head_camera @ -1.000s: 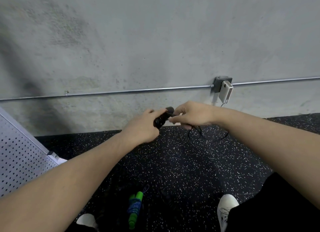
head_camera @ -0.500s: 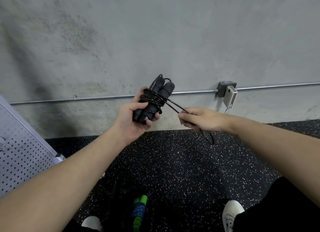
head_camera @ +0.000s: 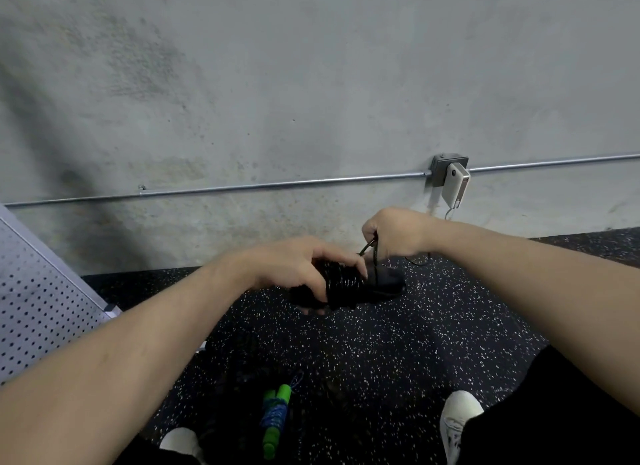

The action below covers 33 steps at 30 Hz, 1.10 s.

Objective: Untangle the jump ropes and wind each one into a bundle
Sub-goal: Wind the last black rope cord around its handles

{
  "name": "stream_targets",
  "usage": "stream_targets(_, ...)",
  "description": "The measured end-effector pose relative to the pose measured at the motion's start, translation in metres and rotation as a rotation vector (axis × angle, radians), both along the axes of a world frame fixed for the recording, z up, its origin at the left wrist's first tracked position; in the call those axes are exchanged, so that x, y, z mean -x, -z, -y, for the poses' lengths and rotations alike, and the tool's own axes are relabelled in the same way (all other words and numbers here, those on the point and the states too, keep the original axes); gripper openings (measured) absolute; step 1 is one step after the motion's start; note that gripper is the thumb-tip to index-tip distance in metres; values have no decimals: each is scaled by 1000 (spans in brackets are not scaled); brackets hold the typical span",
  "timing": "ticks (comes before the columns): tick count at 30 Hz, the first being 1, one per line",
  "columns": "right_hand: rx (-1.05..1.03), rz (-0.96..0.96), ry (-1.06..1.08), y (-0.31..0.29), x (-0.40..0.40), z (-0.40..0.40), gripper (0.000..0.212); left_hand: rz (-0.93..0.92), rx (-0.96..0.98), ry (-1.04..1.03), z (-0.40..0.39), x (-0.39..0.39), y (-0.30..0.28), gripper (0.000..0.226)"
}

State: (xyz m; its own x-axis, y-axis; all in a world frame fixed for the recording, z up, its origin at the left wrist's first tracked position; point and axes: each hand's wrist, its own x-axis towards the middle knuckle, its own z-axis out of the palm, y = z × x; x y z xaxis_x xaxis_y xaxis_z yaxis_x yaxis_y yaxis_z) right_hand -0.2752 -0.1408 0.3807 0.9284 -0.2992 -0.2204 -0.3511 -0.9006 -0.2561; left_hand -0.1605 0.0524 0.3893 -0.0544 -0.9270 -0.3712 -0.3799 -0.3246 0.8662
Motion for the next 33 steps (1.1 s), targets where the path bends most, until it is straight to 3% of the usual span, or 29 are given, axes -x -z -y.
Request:
stream_targets(6, 38, 6, 4, -6, -7, -11, 25, 544, -2, 133, 6, 7, -7, 62)
stream_targets(9, -160, 5, 28, -6, -14, -19, 15, 966, -24, 148, 11, 18, 4, 61)
stream_targets(12, -231, 124, 8, -15, -17, -25, 17, 1174, -31, 74, 10, 24, 14, 61)
stream_targets(18, -502, 170, 134, -17, -4, -17, 22, 1180, 57, 30, -1, 18, 25, 67)
stream_targets(21, -595, 207, 138, -17, 0, -22, 18, 1089, 84, -18, -3, 19, 30, 65)
stream_targets(27, -349, 333, 82, -25, -2, -42, 15, 958, 227, -364, -4, 10, 15, 37)
stream_targets(33, -391, 437, 25, -20, -5, -58, 24, 724, 297, -535, -3, 14, 15, 25)
